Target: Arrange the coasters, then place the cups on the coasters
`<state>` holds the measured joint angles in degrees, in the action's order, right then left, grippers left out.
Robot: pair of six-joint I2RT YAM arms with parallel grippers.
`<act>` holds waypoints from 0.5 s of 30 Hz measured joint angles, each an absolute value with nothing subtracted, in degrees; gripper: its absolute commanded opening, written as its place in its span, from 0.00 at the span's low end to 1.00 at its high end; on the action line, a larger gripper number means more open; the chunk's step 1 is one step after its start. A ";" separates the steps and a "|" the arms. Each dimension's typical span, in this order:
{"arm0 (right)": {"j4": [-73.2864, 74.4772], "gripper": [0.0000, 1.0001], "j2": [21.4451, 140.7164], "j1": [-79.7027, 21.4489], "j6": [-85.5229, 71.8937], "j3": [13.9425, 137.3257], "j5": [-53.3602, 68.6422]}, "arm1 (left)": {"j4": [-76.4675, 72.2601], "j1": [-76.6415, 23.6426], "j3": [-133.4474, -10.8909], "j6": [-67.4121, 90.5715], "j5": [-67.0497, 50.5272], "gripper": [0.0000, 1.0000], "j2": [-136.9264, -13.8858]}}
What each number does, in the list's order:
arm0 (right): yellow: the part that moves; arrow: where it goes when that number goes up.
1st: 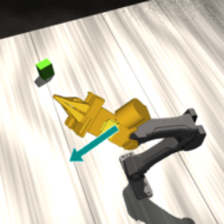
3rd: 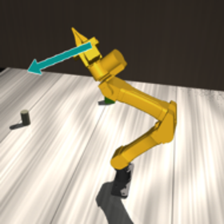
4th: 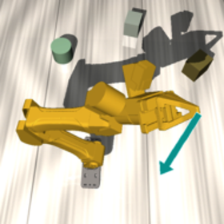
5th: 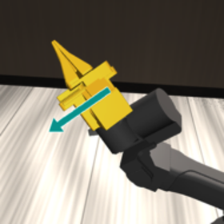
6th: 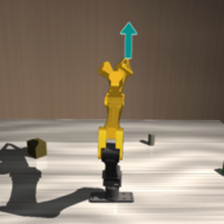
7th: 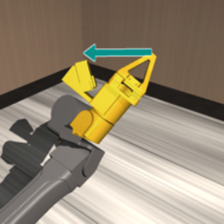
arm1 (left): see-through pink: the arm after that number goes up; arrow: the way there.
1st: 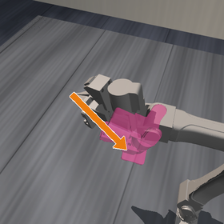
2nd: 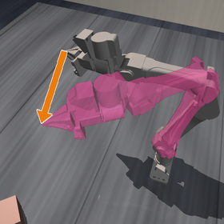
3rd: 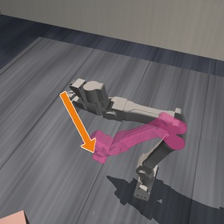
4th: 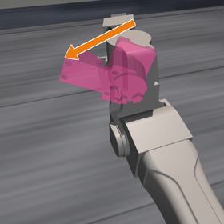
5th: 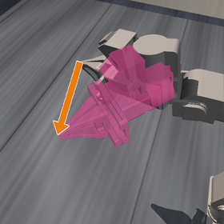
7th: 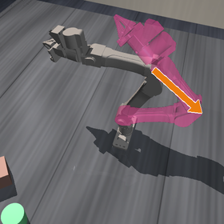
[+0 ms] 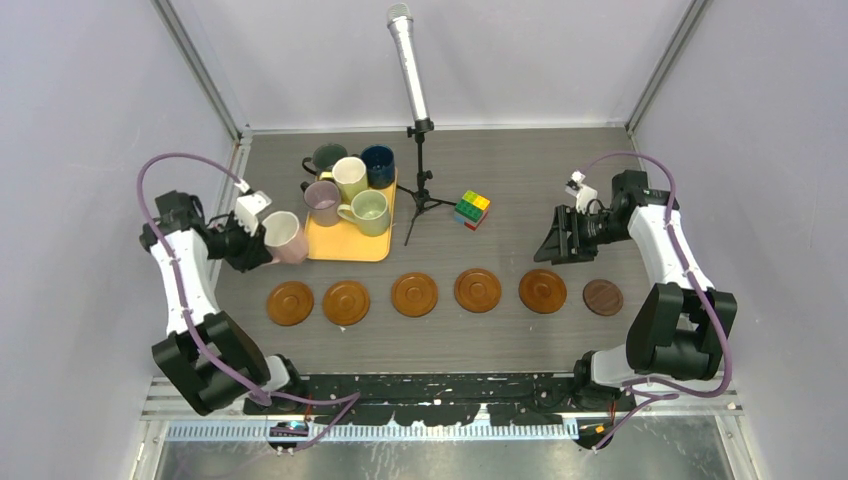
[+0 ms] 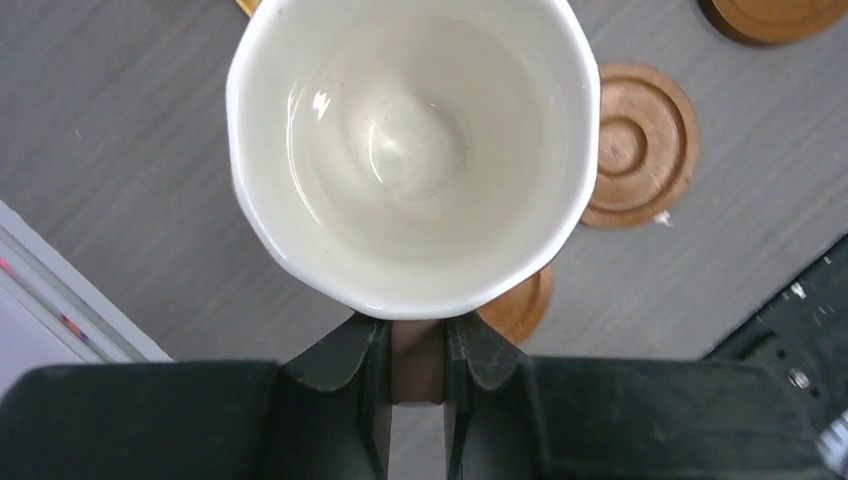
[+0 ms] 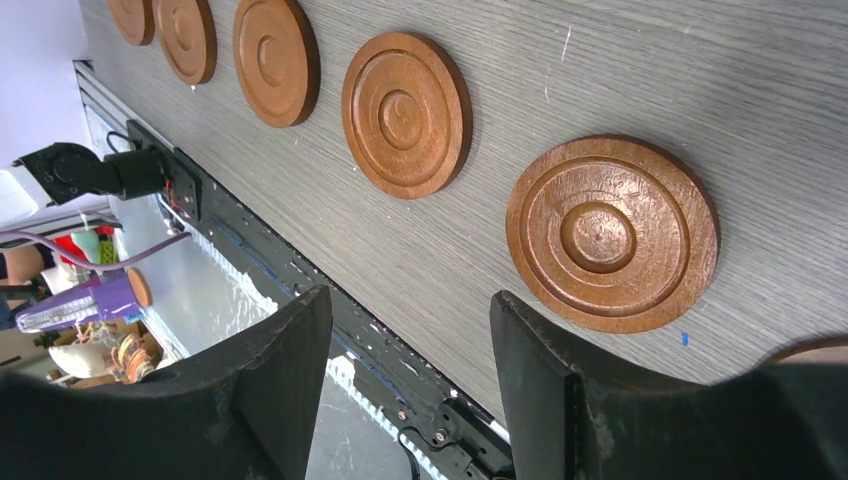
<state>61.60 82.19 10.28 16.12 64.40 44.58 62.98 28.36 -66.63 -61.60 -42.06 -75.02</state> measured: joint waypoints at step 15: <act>59.75 0.64 81.12 10.28 15.00 62.76 44.69 | 81.76 45.58 -60.95 -90.87 -43.20 0.00 -73.58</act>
